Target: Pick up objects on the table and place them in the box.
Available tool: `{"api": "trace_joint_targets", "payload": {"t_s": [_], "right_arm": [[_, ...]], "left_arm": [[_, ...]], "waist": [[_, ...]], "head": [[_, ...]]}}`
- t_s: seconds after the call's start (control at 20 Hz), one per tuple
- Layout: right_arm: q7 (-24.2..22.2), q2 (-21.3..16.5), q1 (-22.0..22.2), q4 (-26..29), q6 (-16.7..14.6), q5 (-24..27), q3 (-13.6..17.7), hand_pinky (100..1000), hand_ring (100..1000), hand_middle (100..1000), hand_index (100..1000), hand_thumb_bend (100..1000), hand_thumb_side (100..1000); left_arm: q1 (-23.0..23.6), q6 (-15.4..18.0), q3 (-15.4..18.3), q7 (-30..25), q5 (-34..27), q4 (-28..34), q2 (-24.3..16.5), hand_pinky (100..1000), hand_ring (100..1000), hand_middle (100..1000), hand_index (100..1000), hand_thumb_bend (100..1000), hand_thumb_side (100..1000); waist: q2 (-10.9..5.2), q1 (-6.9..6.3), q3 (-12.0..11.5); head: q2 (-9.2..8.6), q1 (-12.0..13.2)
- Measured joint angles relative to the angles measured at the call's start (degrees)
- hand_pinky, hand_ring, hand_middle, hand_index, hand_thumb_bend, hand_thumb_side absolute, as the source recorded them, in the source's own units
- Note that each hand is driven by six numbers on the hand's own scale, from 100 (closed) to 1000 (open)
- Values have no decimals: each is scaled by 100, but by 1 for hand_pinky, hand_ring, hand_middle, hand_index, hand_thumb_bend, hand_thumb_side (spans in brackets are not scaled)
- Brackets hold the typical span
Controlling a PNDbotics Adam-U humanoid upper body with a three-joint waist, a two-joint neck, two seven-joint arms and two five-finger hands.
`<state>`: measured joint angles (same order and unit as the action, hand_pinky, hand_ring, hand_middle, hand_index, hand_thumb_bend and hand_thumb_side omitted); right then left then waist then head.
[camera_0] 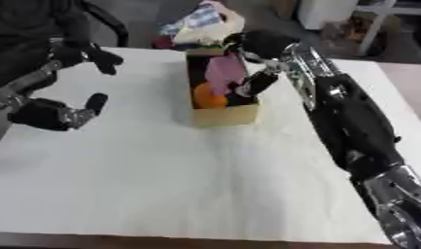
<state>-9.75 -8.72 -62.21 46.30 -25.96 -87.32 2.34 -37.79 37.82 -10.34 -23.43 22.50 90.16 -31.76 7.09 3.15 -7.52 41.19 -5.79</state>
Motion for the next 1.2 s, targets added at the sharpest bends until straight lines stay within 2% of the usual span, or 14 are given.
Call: {"api": "trace_joint_targets", "payload": {"t_s": [0.25, 0.35, 0.5, 0.65, 0.85, 1.2], "right_arm": [[79, 132, -31, -154, 342, -365, 250, 865, 820, 915, 828, 136, 463], [121, 165, -30, -197, 496, -493, 351, 860, 819, 921, 871, 119, 468], [209, 201, -29, -230, 761, -669, 515, 856, 817, 917, 1000, 139, 484], [284, 212, -24, -245, 1007, -854, 646, 858, 817, 910, 1000, 236, 511], [368, 230, 14, -245, 1226, -1148, 708, 859, 814, 904, 1000, 305, 553], [488, 230, 43, -245, 1341, -1358, 738, 850, 809, 905, 1000, 245, 538]], "left_arm": [[0, -39, 7, -63, -77, 29, 55, 691, 622, 613, 885, 100, 369], [0, -42, 8, -83, -92, 40, 93, 690, 621, 612, 885, 100, 371], [-1, -47, 8, -114, -118, 45, 142, 690, 621, 612, 886, 100, 374], [-1, -50, 8, -124, -136, 60, 153, 689, 620, 612, 886, 100, 376], [12, -57, 30, -133, -137, 75, 154, 688, 619, 611, 886, 100, 379], [56, -69, 58, -133, -137, 102, 154, 686, 617, 609, 886, 100, 391]], "waist": [[35, 9, -86], [51, 7, -156], [87, -8, -268], [111, -39, -322], [143, -44, -320], [168, -61, -219]], "head": [[-49, -60], [-67, -94], [-115, -153], [-151, -201], [-153, -225], [-170, -238]]}}
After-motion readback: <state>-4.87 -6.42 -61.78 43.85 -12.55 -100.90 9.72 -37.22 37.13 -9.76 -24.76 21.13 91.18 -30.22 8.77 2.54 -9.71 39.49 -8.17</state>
